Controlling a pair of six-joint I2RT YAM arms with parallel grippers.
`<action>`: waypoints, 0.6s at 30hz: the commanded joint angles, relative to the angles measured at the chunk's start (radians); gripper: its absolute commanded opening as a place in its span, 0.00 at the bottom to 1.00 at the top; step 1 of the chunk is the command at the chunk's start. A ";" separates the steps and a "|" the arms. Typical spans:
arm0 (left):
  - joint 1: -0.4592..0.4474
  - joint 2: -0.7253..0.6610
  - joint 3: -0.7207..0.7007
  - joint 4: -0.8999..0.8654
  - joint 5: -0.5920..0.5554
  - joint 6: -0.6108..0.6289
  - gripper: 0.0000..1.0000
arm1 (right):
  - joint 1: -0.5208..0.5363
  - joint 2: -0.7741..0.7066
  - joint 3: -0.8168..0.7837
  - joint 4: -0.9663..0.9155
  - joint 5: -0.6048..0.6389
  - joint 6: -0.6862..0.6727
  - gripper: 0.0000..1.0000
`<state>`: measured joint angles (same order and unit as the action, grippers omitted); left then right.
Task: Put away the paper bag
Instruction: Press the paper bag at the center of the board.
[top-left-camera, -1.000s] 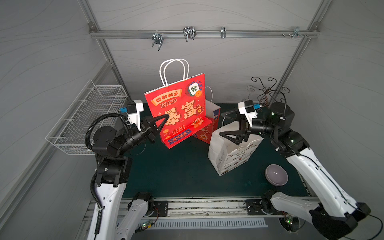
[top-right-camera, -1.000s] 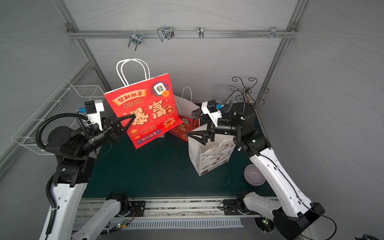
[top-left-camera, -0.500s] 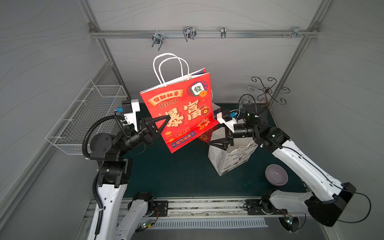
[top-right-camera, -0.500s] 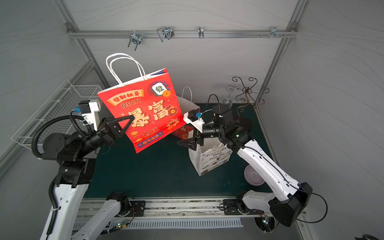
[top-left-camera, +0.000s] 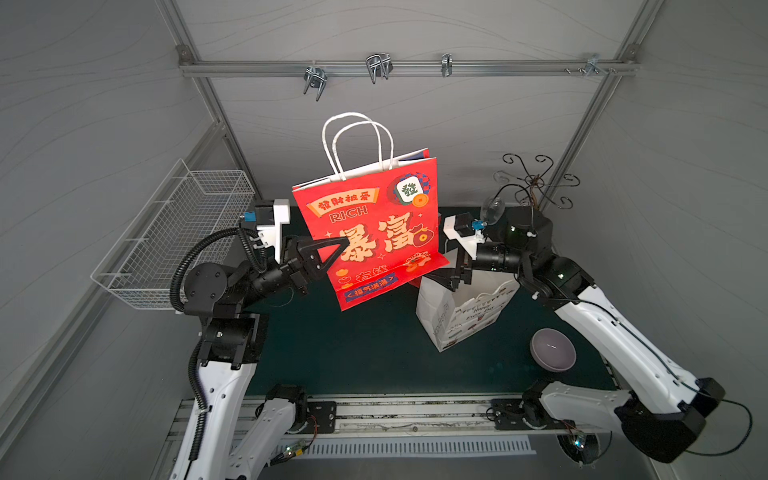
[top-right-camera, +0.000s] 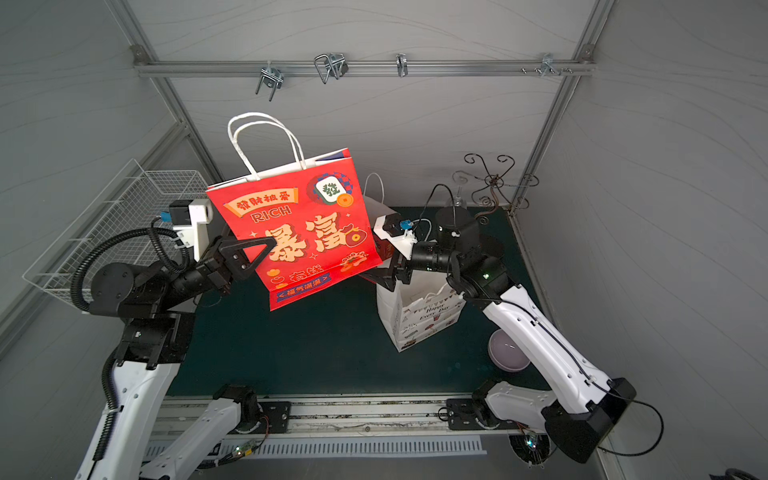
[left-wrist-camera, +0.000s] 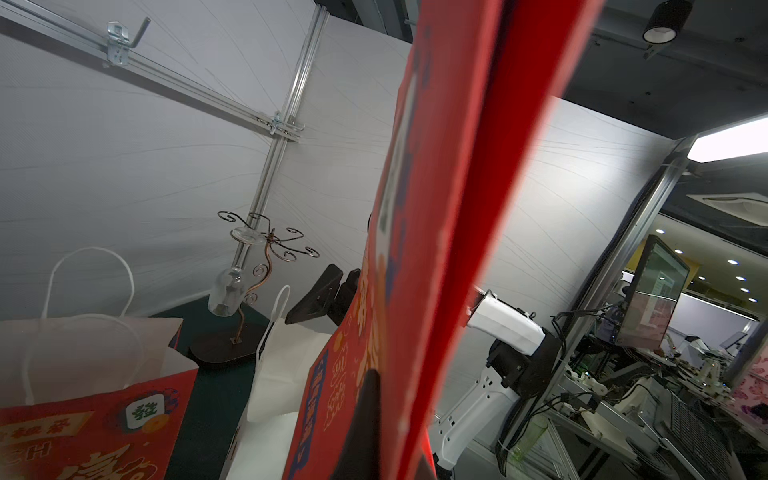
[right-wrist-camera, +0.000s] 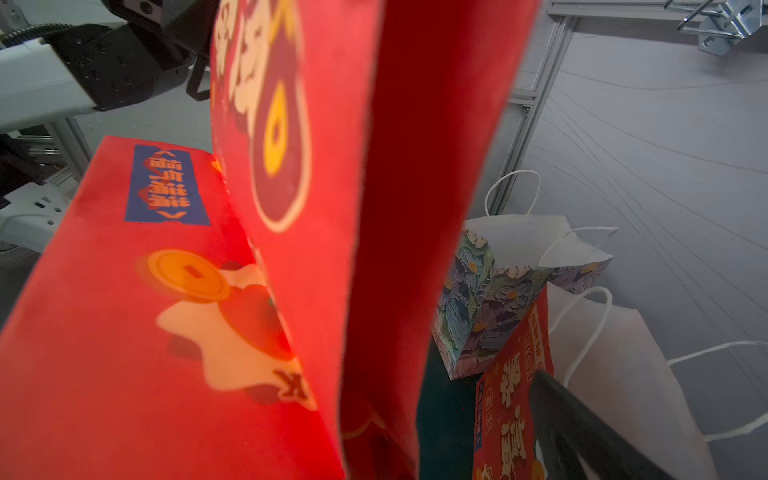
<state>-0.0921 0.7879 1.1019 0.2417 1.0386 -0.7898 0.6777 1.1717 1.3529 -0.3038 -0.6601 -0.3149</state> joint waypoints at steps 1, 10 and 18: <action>-0.005 -0.003 0.026 0.007 0.034 0.003 0.00 | -0.003 0.012 0.058 0.016 -0.203 0.016 0.99; -0.006 0.003 0.013 0.020 0.009 -0.016 0.00 | 0.000 0.066 0.091 0.066 -0.401 0.122 0.52; -0.006 -0.014 0.009 -0.066 -0.078 0.085 0.00 | -0.010 0.071 0.077 0.138 -0.416 0.217 0.02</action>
<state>-0.0944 0.7910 1.1019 0.2062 1.0286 -0.7723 0.6743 1.2449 1.4254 -0.2184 -1.0477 -0.1455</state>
